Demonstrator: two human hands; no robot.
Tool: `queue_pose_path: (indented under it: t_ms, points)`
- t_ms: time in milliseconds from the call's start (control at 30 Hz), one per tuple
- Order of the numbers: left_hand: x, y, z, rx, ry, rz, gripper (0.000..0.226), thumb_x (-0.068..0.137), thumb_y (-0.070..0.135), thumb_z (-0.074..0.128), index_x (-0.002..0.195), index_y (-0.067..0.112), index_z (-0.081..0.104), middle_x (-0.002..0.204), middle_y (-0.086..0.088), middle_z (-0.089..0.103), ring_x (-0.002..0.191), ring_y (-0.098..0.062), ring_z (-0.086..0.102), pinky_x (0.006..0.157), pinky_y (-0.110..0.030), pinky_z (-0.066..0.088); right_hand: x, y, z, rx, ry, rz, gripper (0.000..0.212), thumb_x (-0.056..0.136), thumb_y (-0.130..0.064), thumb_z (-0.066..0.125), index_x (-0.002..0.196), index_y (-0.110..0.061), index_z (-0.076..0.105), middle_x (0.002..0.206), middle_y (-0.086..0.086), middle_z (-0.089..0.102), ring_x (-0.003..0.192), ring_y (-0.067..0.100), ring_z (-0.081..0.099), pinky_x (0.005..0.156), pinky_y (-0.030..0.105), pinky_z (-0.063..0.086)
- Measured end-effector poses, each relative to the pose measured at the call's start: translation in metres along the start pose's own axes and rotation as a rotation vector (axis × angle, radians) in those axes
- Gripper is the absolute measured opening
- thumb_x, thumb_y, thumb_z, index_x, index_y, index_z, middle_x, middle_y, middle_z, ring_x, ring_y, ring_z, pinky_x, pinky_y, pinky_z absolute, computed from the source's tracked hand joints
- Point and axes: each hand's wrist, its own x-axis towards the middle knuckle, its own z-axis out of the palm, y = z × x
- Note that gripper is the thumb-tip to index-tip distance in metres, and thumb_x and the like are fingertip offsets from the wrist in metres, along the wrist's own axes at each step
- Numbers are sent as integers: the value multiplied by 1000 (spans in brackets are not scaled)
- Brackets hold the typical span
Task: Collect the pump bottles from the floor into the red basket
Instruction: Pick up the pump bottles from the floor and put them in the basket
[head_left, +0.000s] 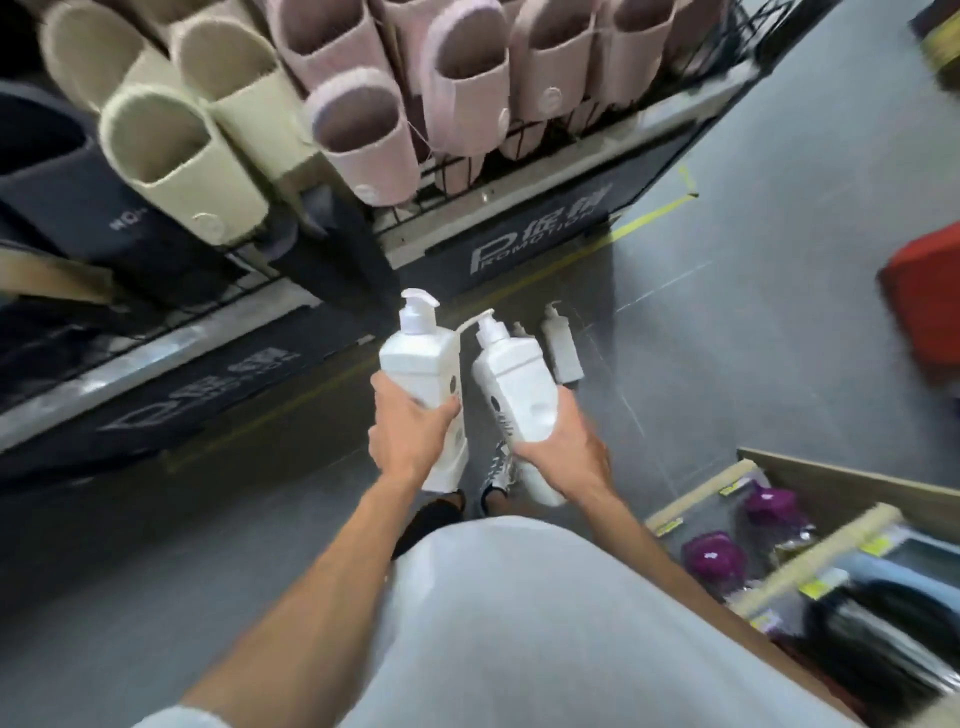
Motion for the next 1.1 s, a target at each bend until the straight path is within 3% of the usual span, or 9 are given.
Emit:
queue_pose_path:
  t_ms: [100,233,333,733,1100]
  points:
    - [-27,-8,-31,-46,35,3,66,75,44,79,116,26,31,114,1,58,107,-35,60,90,-45,47,-30,-18,-16,-48,7,-72,73,67,-35,84,127,-31,42,126,-3,60,111,30,60,80,36,42]
    - [-43,-25,-65,-97,58,-26,66,74,44,80,112,30,28,110,4,56,106,-34,61,93,-49,50,-57,-41,-20,-28,23,-127,70,66,-33,84,123,-34,44,120,-4,63,106,26,60,83,36,47]
    - [-48,-41,-90,-136,108,-32,68,74,45,82,115,31,30,111,4,57,105,-31,60,91,-48,50,-72,-64,-23,-48,-5,-193,65,65,-33,80,120,-38,45,108,-11,61,100,21,60,75,32,43]
    - [-50,-77,-183,-346,331,-152,71,62,52,80,115,35,37,105,12,61,96,-21,62,88,-46,54,-87,-205,2,-369,-142,-636,64,64,-43,72,108,-55,26,103,-16,58,94,20,58,76,36,43]
    - [-71,-108,-210,-668,740,-510,69,62,48,86,108,29,39,103,4,62,97,-30,62,88,-49,54,-82,-319,69,-623,-423,-1010,82,62,-46,75,135,-43,36,119,-10,62,109,23,60,91,42,49]
